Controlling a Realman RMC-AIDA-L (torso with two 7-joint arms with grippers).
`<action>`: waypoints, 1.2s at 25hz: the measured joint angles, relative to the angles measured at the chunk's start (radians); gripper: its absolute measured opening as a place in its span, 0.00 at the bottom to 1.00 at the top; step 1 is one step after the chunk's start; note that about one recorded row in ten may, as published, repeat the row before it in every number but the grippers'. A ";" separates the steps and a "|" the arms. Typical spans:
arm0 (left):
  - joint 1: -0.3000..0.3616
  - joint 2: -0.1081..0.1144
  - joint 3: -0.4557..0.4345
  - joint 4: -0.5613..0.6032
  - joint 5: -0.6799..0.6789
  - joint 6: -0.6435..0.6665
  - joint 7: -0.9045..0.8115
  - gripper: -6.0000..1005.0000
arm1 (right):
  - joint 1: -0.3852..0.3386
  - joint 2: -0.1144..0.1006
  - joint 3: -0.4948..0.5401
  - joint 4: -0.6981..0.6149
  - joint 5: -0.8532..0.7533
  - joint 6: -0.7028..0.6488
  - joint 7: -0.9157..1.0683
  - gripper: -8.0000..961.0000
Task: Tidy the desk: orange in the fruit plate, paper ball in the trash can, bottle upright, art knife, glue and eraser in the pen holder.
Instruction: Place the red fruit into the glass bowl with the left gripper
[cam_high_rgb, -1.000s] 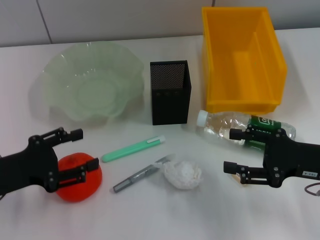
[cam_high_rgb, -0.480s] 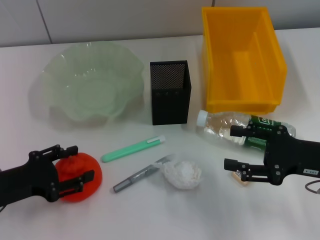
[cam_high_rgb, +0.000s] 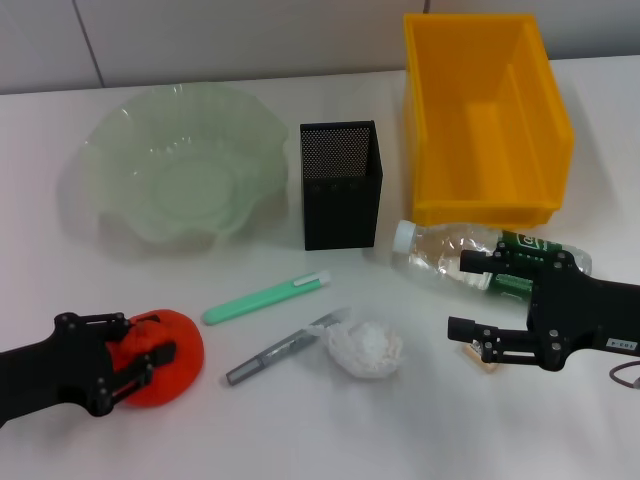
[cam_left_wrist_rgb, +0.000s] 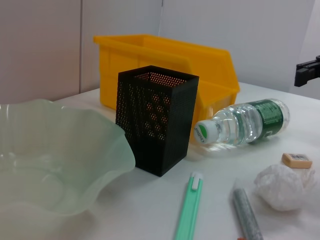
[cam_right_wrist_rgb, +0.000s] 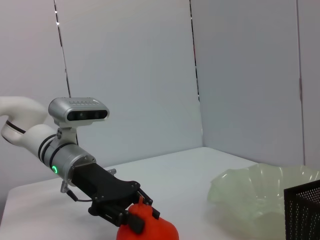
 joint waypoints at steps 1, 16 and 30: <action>0.001 -0.002 -0.009 0.008 -0.003 0.015 0.004 0.52 | -0.001 0.000 0.000 0.000 0.000 0.000 0.000 0.82; -0.187 -0.077 -0.261 0.111 -0.098 -0.016 -0.003 0.18 | -0.022 0.000 0.001 0.004 0.012 0.001 -0.010 0.82; -0.329 -0.081 -0.217 0.004 -0.120 -0.415 0.027 0.11 | -0.021 0.000 0.002 0.012 0.017 -0.002 -0.008 0.82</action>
